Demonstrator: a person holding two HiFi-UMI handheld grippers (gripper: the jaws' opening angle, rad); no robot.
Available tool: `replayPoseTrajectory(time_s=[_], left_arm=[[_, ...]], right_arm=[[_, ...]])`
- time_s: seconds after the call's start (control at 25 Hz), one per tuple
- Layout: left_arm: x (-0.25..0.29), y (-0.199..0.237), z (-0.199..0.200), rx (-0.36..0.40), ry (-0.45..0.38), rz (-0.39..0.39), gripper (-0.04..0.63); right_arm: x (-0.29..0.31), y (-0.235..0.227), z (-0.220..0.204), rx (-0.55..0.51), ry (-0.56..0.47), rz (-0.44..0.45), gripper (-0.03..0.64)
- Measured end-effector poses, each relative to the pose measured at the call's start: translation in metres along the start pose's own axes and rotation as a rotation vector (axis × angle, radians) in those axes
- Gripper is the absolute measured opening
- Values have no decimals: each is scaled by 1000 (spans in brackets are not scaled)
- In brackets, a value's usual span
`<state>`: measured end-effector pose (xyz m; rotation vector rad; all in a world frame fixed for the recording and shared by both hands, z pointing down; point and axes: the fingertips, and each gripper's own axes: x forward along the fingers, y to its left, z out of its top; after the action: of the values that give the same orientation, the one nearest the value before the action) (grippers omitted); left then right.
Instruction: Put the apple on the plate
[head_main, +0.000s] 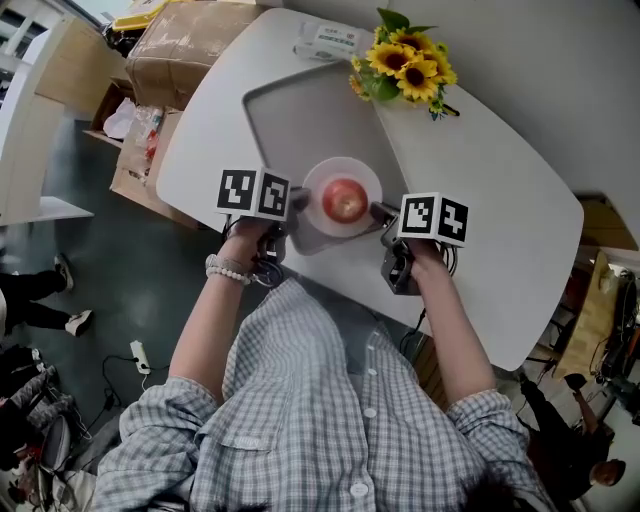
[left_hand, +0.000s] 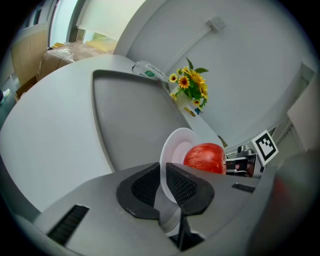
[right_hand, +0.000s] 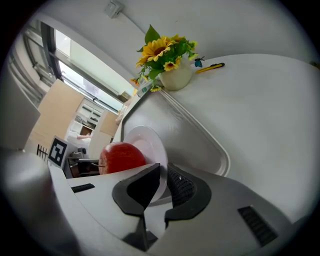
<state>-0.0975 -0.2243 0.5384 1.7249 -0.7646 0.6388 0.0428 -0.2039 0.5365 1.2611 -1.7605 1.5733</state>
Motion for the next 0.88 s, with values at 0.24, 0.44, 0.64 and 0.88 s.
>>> replayPoseTrajectory(time_s=[0.24,0.44,0.64,0.88], left_arm=[[4,13,-2,-28,25,3,43],[10,18,-2,-17,42,21,43],[15,22,-3,-10,58,29,43],[15,20,0,39,63,46,43]], right_arm=[[17,0,4,-40,50,-18,55],[24,-3,5,-72,69,-49,55],[30,-5,5,-76,78,-47,55],[28,-2,8,-142,61,-46,55]])
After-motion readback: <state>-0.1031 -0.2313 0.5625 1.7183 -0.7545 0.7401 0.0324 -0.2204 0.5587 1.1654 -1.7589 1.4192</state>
